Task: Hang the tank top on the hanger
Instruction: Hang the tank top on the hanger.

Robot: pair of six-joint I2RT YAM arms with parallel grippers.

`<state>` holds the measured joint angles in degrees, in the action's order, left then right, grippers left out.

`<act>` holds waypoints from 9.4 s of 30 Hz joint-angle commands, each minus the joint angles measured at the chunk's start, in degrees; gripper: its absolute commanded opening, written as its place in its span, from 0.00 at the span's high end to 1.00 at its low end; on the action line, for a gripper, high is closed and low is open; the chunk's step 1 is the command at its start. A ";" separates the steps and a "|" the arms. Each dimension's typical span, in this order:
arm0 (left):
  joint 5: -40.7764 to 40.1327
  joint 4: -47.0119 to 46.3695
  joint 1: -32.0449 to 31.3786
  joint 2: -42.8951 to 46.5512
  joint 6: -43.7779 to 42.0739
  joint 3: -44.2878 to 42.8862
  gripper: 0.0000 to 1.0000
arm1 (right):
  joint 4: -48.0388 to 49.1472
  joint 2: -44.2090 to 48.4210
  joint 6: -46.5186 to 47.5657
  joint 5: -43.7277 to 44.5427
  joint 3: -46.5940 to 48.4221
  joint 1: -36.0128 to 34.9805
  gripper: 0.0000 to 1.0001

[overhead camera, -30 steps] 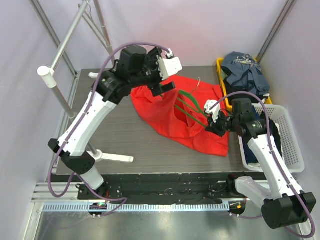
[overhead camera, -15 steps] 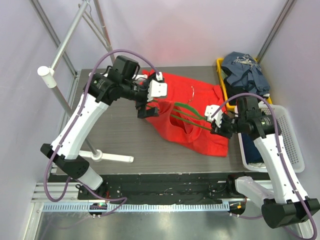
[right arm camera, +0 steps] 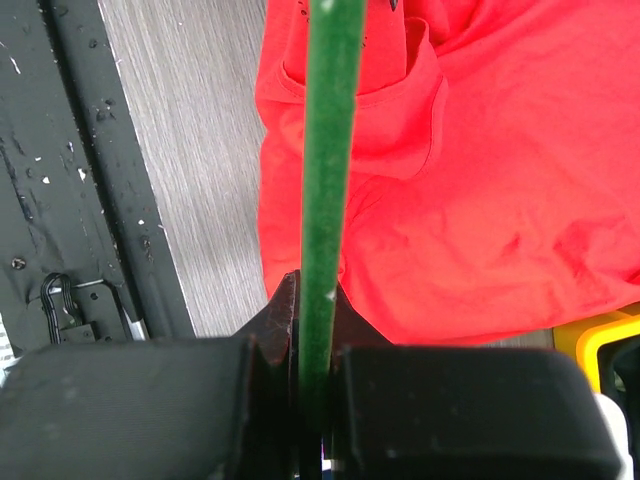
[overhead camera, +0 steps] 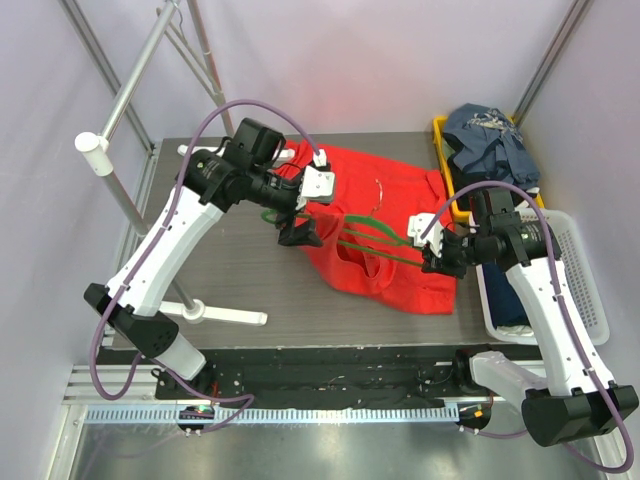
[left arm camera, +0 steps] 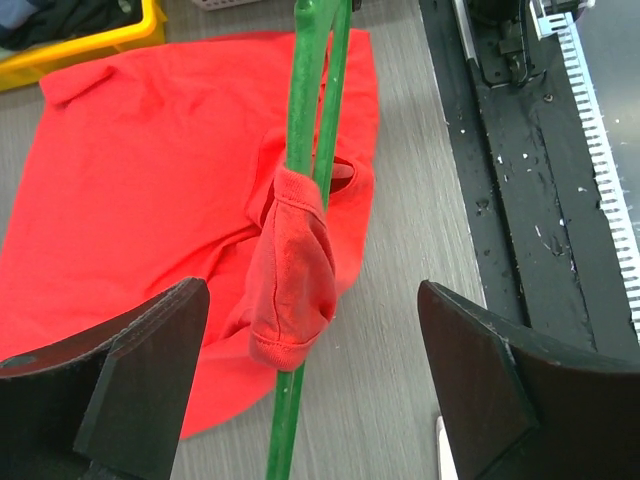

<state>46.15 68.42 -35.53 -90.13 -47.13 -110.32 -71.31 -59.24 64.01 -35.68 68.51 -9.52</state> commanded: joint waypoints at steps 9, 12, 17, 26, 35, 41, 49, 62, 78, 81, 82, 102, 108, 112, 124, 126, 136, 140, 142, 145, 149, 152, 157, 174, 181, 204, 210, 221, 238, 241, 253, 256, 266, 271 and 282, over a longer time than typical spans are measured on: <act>3.16 -3.30 -2.26 -1.89 2.31 0.20 0.22 | 2.14 -1.14 -0.29 -5.19 0.84 -0.94 0.99; 2.37 -3.12 -3.40 -3.03 2.31 -0.33 0.28 | 2.58 -1.05 -0.46 -5.28 0.57 -1.11 0.99; 1.49 -2.68 -4.37 -3.91 1.87 -0.51 0.52 | 3.72 -0.44 -0.90 -4.23 0.48 -1.12 0.99; -0.09 -2.33 -4.64 -3.39 1.26 1.25 1.00 | 7.23 0.27 -2.31 -3.43 -0.04 -1.03 0.99; -5.01 -6.28 -4.55 0.91 4.59 5.81 1.00 | 14.53 0.97 -13.20 -0.53 -1.54 -1.03 0.60; -6.16 -7.51 -4.55 3.73 5.65 11.35 1.00 | 13.83 1.32 -15.57 -2.55 -2.94 -1.03 0.28; -7.47 -8.57 -4.64 6.98 4.86 19.52 1.00 | 13.12 0.62 -20.85 -8.17 1.96 -0.24 0.23; -11.52 -14.72 -7.71 8.74 5.56 30.78 1.00 | 29.03 -19.47 -40.71 -0.70 4.61 -0.06 0.29; -12.93 -14.90 -9.12 8.13 6.18 30.96 1.00 | 34.39 -39.10 -45.99 2.36 3.74 -9.11 0.33; -12.93 -15.16 -9.29 8.21 6.00 31.13 1.00 | 35.27 -40.95 -46.69 1.58 3.03 -9.20 0.33; -12.93 -15.07 -9.30 8.30 6.00 31.13 1.00 | 35.27 -41.82 -46.87 1.58 3.03 -9.29 0.33; -12.40 -14.20 -9.74 8.92 6.00 30.34 1.00 | 34.83 -44.13 -45.29 0.26 3.83 -10.61 0.99; -11.70 -11.57 -9.74 10.06 5.91 26.75 1.00 | 35.45 -39.03 -44.76 2.46 4.00 -6.84 0.99; -11.96 -10.06 -9.56 10.85 6.96 22.35 1.00 | 34.92 -35.68 -44.41 0.53 4.35 -2.88 0.99; -16.61 -10.94 -8.42 11.38 11.80 12.51 1.00 | 30.62 -29.00 -42.21 -5.71 4.97 2.74 0.99; -17.67 -11.55 -8.42 11.38 12.59 11.27 1.00 | 30.27 -28.56 -42.47 -6.85 4.97 3.89 0.99; -30.14 -18.41 -7.28 12.69 18.03 14.17 1.00 | 30.09 -21.27 -42.65 -11.07 3.47 12.15 0.99; -35.24 -21.75 -6.92 13.05 19.89 16.19 1.00 | 30.09 -18.11 -42.65 -11.95 2.77 13.91 0.99; -35.95 -22.45 -6.83 13.05 19.98 16.80 1.00 | 30.26 -17.23 -42.65 -12.22 2.33 14.61 0.99; -36.40 -23.07 -6.75 13.13 20.50 17.33 1.00 | 30.61 -16.17 -42.65 -12.74 1.54 15.49 0.99; -35.78 -23.07 -6.57 13.13 20.68 17.42 1.00 | 32.11 -15.20 -43.79 -12.75 0.92 16.37 0.99; -34.29 -22.72 -6.57 13.31 20.85 16.99 1.00 | 34.12 -15.02 -45.02 -12.31 1.10 16.99 0.99; -32.18 -21.93 -6.13 13.66 21.65 16.28 1.00 | 36.68 -15.29 -47.22 -11.43 1.36 17.60 0.99; -29.36 -20.08 -6.04 13.93 21.65 16.28 1.00 | 39.93 -17.05 -50.03 -13.18 5.40 21.03 0.99; -28.05 -20.35 -6.04 13.93 21.56 17.51 1.00 | 40.11 -15.56 -51.61 -15.64 7.60 21.47 0.99; -27.96 -21.49 -5.96 13.40 22.96 16.46 1.00 | 39.67 -7.03 -54.79 -23.39 9.37 21.38 0.99; -28.83 -22.28 -5.96 13.31 24.10 15.31 1.00 | 39.23 -7.73 -51.71 -19.34 6.03 21.30 0.99; -29.63 -23.77 -6.04 12.61 25.78 14.87 1.00 | 39.93 -11.33 -50.91 -20.13 5.58 21.30 0.99; -27.08 -23.95 -6.04 11.46 26.39 15.66 1.00 | 51.80 -13.71 -63.92 -32.61 8.66 19.89 0.99; -27.60 -24.39 -5.96 11.20 26.48 15.93 1.00 | 52.06 -12.22 -63.92 -33.40 9.10 19.80 0.99; -27.34 -24.65 -6.04 10.59 26.48 15.93 1.00 | 68.91 -10.28 -81.13 -39.02 7.08 19.54 0.99; -27.61 -24.83 -6.04 10.59 26.31 16.10 1.00 | 68.67 -10.19 -81.67 -40.33 6.90 18.31 0.99; -28.75 -24.92 -6.04 10.59 26.22 15.23 1.00 | 68.67 -6.59 -79.04 -45.09 2.60 19.62 0.99; -29.01 -24.65 -5.96 11.03 26.13 14.96 1.00 | 67.28 -5.80 -73.87 -41.50 -2.76 24.02 0.99; -27.43 -24.48 -6.04 10.94 26.65 14.52 1.00 | 37.64 -8.79 -44.49 -21.27 1.98 19.81 0.87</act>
<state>17.58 46.13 -41.87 -79.40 -21.34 -92.99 -30.02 -69.54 13.45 -61.23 69.78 10.76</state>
